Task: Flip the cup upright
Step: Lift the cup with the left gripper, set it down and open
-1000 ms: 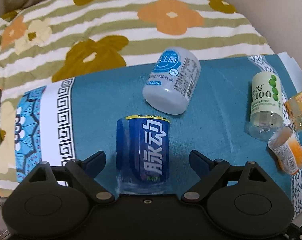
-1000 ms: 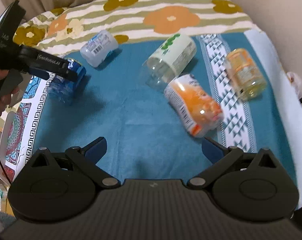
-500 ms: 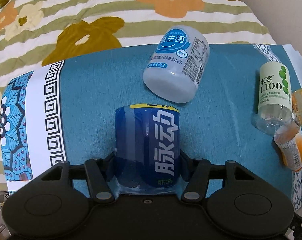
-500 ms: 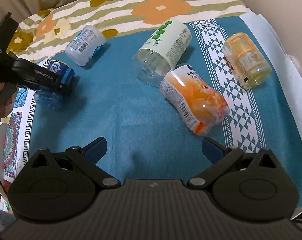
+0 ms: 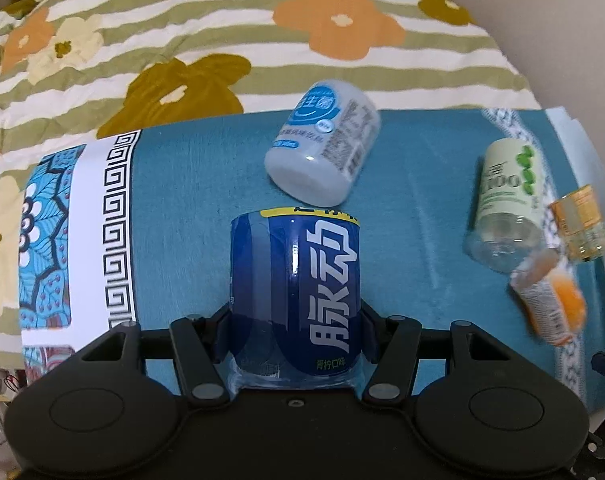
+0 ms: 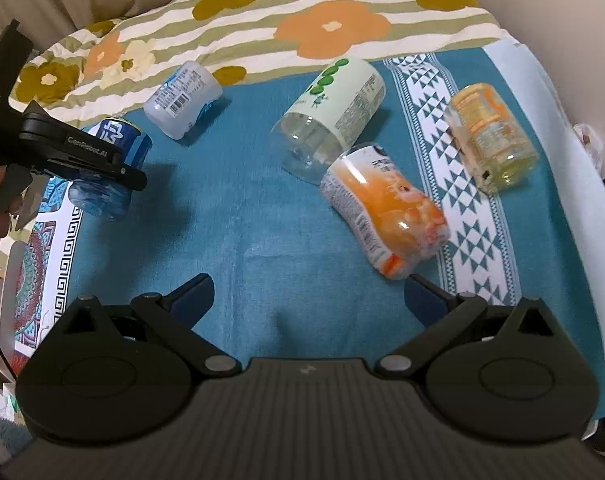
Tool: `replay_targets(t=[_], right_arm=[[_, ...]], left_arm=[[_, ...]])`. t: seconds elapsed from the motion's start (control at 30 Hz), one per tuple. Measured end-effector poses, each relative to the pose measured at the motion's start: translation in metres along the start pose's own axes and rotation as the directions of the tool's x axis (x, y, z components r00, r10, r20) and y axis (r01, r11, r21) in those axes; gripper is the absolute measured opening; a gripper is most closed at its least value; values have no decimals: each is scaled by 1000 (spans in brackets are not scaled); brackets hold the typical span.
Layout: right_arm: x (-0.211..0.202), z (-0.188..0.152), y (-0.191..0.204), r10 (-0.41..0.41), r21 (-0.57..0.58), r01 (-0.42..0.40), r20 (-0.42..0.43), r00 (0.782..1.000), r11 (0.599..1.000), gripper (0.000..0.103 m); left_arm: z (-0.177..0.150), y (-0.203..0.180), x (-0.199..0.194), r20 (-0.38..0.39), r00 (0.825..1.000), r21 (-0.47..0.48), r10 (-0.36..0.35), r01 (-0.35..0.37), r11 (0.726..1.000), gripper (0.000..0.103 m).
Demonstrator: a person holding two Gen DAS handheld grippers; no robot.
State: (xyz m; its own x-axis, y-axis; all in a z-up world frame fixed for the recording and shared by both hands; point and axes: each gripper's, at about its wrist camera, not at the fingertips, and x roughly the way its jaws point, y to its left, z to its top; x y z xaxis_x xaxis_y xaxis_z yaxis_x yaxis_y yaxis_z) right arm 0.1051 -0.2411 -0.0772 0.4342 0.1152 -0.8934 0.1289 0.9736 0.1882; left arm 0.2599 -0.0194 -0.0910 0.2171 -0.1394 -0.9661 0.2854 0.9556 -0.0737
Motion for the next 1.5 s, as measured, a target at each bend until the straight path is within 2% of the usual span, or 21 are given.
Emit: replay_targets(t=[0.4, 0.53, 0.77, 1.13, 1.37, 1.4, 1.47, 1.5], right_arm=[[-40, -13, -40, 13, -80, -8, 55, 998, 997, 103], [-45, -18, -54, 26, -108, -19, 60, 998, 994, 103], [-38, -30, -68, 36, -161, -31, 25, 999, 987, 103], [-20, -48, -73, 35, -117, -40, -42, 998, 992, 103], [-20, -48, -73, 33, -108, -37, -36, 999, 993, 103], [-20, -48, -73, 33, -105, -36, -35, 999, 994, 103], [-21, -48, -73, 30, -103, -33, -33, 999, 994, 103], [-21, -48, -73, 29, -101, -32, -33, 999, 994, 103]], left_arm=[[-56, -50, -43, 79, 997, -115, -23, 32, 993, 63], [-80, -67, -41, 77, 997, -158, -28, 40, 987, 63], [-107, -90, -14, 23, 998, -186, -55, 59, 981, 63], [-107, -113, 22, -29, 998, -153, -64, 59, 987, 63], [-108, -115, 24, -13, 999, -112, -33, 32, 993, 64], [-108, -115, 24, -11, 999, -109, -33, 31, 994, 66], [-107, -114, 23, -6, 999, -108, -36, 35, 993, 77], [-107, -115, 23, 1, 999, -107, -35, 35, 994, 79]])
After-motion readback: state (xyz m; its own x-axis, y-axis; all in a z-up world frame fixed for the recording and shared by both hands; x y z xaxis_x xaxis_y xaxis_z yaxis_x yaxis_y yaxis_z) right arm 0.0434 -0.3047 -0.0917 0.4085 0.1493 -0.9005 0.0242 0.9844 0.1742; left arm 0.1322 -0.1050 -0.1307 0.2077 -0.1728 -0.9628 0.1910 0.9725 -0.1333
